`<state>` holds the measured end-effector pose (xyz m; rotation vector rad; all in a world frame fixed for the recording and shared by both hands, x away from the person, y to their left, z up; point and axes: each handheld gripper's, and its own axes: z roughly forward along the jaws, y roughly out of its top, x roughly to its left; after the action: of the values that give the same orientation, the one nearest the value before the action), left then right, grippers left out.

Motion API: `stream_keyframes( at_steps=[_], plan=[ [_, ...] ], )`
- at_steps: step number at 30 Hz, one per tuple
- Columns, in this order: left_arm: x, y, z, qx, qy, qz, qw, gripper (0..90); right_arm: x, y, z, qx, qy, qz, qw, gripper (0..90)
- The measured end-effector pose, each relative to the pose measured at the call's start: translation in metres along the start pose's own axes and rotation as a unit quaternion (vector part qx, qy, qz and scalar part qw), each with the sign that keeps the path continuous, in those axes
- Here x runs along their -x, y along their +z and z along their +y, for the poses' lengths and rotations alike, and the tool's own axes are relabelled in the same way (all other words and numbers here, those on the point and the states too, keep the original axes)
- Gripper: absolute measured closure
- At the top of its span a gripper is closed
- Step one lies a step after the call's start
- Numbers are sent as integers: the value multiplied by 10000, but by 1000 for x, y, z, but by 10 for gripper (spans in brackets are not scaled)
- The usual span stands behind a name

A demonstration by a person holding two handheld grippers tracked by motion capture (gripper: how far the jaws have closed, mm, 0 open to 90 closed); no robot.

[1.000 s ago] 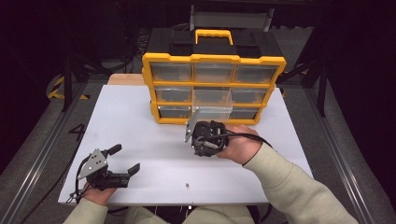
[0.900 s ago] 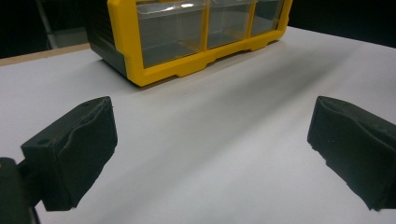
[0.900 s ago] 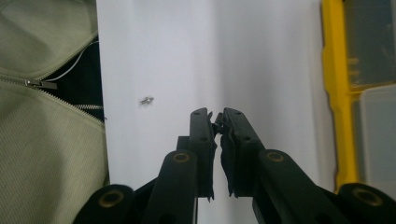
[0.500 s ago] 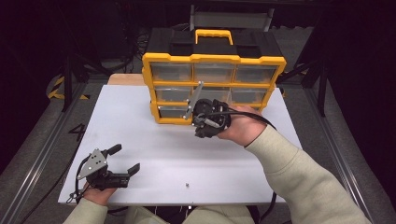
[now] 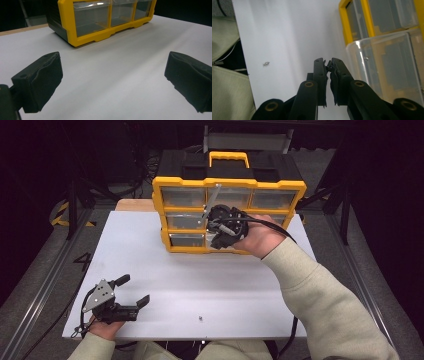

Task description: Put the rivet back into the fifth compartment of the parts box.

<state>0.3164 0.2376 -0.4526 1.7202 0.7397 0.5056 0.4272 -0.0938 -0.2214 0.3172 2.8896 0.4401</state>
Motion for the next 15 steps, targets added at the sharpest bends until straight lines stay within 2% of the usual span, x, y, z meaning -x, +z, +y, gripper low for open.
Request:
stream_keyframes(
  at_steps=[7,8,9,15],
  plan=[
    [0,0,0,7,-7,-5,10000,25,26,-2,3,-4,282,-114,9995,827],
    [0,0,0,7,-7,-5,10000,25,26,-2,3,-4,282,-114,9995,827],
    [0,0,0,19,-10,2,10000,25,33,-2,4,-29,368,-140,9992,827],
    [0,0,0,36,-5,3,10000,26,49,-1,7,-80,567,-223,9981,827]
  ],
)
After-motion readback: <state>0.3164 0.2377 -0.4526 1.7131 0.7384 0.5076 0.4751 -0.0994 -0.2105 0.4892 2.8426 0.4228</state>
